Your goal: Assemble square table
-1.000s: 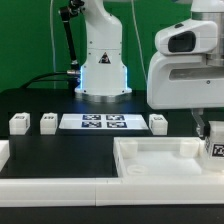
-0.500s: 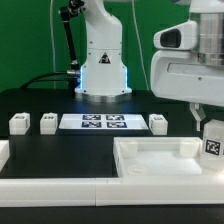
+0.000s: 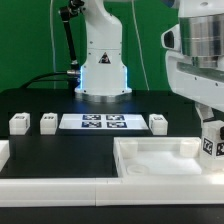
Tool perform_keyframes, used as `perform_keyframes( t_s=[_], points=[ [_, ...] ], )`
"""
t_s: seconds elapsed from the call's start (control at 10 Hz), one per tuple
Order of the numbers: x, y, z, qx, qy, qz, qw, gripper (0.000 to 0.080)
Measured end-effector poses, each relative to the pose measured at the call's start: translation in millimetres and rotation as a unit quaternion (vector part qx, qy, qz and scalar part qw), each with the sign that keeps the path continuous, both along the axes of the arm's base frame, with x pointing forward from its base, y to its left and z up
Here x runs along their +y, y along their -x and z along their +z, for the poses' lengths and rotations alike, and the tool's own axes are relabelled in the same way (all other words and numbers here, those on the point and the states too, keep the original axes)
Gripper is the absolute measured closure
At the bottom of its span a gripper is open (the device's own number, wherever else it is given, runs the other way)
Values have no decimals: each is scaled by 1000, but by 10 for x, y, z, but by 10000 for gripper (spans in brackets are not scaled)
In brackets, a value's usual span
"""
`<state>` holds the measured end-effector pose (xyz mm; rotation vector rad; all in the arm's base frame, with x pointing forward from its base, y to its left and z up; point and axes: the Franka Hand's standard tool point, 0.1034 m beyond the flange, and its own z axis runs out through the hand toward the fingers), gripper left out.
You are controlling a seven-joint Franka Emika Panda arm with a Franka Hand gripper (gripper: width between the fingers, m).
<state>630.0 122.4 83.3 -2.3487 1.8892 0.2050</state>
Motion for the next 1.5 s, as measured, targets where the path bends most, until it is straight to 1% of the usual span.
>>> perform_keyframes(
  t_s=[0.1,0.2,0.3,0.4,0.5,0.6,0.7,0.8,0.9,1.0,1.1,1.2,1.3,1.4,1.5],
  points=[
    [-1,2,-1,-1,0,8,1000,485],
    [8,9,-6,-2,1,24,1000,485],
    [36,26,-4,-12,9,117,993,308],
    [70,29,-1,-21,7,170,985,184],
    [55,26,-3,-25,6,197,980,184],
    [53,27,-4,-30,5,225,974,160],
    [53,27,-4,-38,3,270,962,160],
    [46,22,-6,-47,11,341,939,151],
    [68,-8,-5,-62,32,423,904,150],
    [117,-41,-11,-81,44,479,873,150],
    [114,-56,-31,-99,48,548,829,150],
    [85,-63,-33,-105,48,589,800,150],
    [69,-73,-15,-108,48,601,791,150],
    [46,-76,-6,-112,49,630,767,150],
    [44,-74,-13,-113,48,643,756,150]
  ],
)
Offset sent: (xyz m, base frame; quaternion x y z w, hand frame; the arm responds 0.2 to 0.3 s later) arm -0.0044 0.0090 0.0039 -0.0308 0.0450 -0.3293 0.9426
